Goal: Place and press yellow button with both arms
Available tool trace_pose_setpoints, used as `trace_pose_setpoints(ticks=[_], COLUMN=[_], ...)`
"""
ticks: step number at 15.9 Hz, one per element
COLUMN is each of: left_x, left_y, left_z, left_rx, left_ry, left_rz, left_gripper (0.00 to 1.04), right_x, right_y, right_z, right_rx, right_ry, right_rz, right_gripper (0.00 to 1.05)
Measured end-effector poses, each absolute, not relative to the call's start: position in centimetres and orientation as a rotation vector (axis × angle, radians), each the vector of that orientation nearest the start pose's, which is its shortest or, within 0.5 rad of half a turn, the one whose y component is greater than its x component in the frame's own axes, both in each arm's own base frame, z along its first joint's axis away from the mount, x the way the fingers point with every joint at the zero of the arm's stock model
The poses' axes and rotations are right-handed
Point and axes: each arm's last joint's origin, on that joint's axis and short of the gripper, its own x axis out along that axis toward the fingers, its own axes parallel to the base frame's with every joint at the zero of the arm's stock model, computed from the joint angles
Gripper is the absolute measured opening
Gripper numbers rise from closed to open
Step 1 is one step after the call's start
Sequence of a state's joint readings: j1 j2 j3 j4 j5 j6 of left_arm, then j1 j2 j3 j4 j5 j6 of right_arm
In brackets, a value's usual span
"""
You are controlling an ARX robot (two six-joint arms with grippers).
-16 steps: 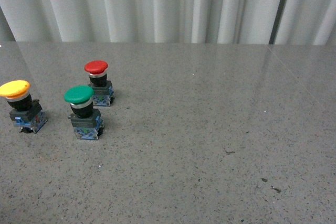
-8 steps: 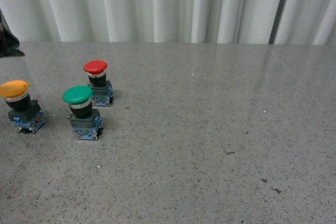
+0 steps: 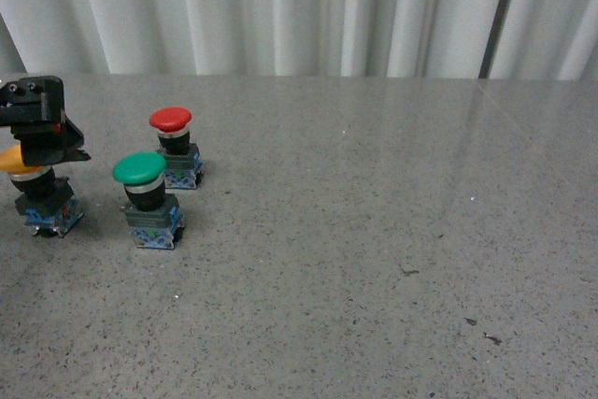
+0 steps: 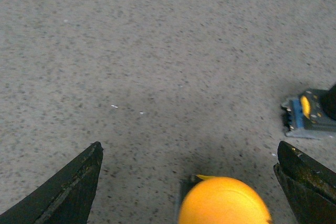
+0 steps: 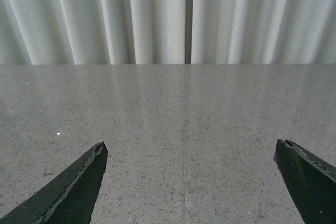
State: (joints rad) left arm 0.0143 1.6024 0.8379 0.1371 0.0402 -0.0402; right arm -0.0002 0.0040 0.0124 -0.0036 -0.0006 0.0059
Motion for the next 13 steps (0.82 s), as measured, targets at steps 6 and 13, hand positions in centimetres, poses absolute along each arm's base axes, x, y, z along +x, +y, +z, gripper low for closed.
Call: trace_pose_setpoints(ticks=[6,13], left_x=[32.5,30.7], left_y=[-0.2,-1.0], left_z=[18.0,21.3], left_rx=[-0.007,0.019], left_ry=[0.657,0.586], left_rz=[-0.070,-0.103], left_gripper=[0.89,0.38], right_x=[9.7,9.7], right_y=[0.0,0.0], right_z=[16.7,16.7], right_rx=[0.006,0.006], right_ry=[-0.004,-0.004], right_rz=[0.000,0.000], right_gripper=[0.98,0.98])
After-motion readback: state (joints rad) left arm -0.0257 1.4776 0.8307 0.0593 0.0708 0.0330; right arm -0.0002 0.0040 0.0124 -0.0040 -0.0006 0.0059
